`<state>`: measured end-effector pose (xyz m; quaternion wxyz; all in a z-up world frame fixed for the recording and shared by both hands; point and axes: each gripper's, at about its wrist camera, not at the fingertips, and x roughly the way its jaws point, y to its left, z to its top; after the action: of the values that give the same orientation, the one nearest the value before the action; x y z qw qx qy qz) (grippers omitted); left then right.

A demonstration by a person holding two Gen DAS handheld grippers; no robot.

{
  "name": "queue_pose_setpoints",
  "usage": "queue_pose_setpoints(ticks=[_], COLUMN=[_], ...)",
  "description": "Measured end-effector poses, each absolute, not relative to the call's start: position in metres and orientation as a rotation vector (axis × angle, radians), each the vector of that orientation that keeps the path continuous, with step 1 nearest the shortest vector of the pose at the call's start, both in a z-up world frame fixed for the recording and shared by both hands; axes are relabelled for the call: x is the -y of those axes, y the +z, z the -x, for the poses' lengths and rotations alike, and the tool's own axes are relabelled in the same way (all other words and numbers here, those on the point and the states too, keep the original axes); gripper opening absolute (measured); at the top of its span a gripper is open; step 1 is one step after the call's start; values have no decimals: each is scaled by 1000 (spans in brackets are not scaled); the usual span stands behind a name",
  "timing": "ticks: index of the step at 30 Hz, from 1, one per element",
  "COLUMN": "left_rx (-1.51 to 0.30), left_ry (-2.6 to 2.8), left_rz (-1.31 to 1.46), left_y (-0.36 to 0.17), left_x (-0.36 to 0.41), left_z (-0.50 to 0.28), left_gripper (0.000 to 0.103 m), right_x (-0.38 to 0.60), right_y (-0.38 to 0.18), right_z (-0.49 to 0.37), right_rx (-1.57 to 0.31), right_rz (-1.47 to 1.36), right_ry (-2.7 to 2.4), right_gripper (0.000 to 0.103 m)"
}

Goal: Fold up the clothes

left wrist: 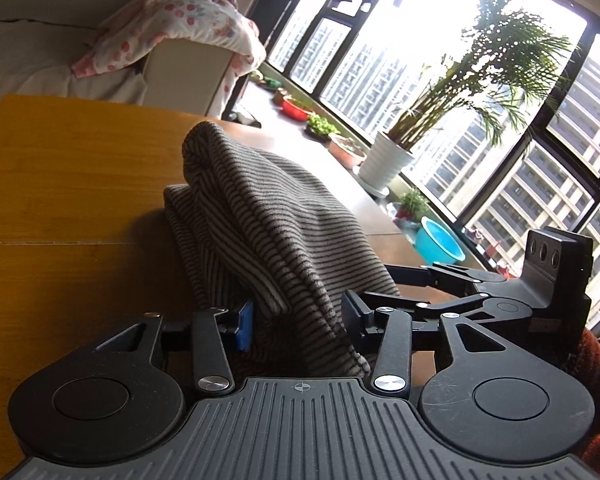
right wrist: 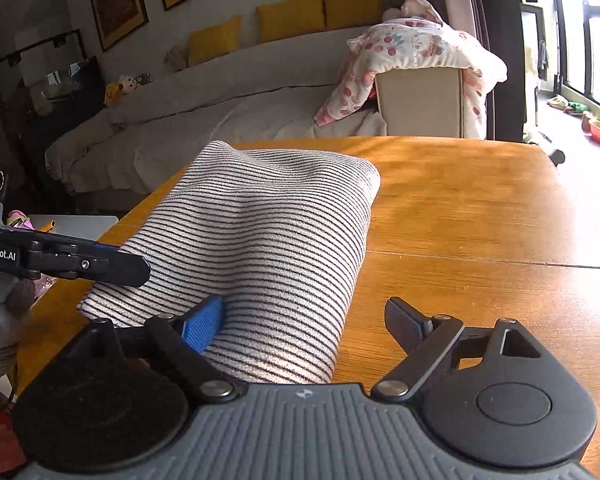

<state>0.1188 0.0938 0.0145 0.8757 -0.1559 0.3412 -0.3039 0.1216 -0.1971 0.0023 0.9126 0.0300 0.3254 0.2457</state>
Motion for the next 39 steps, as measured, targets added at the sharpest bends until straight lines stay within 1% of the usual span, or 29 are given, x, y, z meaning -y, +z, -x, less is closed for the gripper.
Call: queue_pose_setpoints(ticks=[1,4,7,10,14,17,20,21,24,26,33,35,36,39], left_rx=[-693,-677,-746,-765,-685,-627,-654,-682,-718,-717,-714,-712,-708,-711], left_ry=[-653,-643,-554,-551,-529,-544,-507,-483,-467,-471,-472,-464,-455,-429], left_rz=[334,311,277,323,290,308,268,249,254,264,230,222,213,215], left_y=[20,20,-3,-12,12,27,21,15,2,1,0,-1,-2,-5], left_x=[-93,-93,-100,-112,-114,-114,-105,-102,-104,-109,-112,-114,-116,-125], left_z=[-115,-113,-120,-119,-110,-113,-128,-134,-142,-143,-142,-141,-140,-139], left_gripper=[42,38,37,38,44,44,43,44,49,49,53,53,56,57], right_x=[199,200,197,193,191,190,188,189,196,202,203,197,194,191], right_y=[5,9,7,2,0,1,5,8,14,15,-12,-11,-8,14], right_z=[-121,-119,-118,-118,-119,-120,-123,-126,-140,-153,-201,-202,-200,-184], right_rx=[-661,-647,-648,-654,-657,-661,-672,-679,-693,-702,-837,-843,-829,-716], right_rz=[-65,-60,-53,-48,-38,-31,-40,-54,-144,-200,-385,-406,-400,-366], right_ry=[503,495,496,498,490,489,512,529,571,571,617,640,641,707], right_gripper=[87,87,89,92,95,95,95,95,95,96,97,96,94,85])
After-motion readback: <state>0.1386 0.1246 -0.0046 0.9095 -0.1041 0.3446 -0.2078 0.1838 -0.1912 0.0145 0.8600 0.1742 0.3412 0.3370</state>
